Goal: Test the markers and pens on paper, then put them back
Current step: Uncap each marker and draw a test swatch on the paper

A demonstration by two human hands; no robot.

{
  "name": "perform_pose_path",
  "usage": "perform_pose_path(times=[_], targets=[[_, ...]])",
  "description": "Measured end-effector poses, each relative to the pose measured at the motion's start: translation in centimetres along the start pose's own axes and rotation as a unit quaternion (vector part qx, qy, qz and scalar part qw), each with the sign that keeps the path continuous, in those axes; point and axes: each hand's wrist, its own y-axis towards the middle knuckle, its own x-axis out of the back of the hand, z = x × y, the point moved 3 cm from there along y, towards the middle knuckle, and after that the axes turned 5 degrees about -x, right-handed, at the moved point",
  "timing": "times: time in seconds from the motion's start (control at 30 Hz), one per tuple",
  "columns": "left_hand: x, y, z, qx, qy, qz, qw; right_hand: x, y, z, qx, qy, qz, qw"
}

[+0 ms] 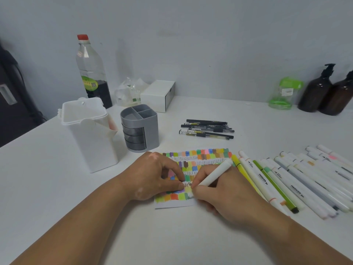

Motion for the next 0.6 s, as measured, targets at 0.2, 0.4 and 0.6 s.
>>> perform_pose_path(times=[0.2,0.4,0.6], targets=[[-0.1,0.11,0.06,0.01,-0.004,0.006,1.0,0.01,-0.01,0.05,-0.006,-0.019,-0.01,1.0],[-0.1,0.12,-0.02,0.014,0.002,0.013,1.0,0.08,-0.09,0.15,-0.012,-0.024,-0.016,1.0],[-0.16,0.21,0.05,0.02,0.007,0.017,1.0,0.19,0.01,0.17,-0.014,-0.035,-0.026,0.999]])
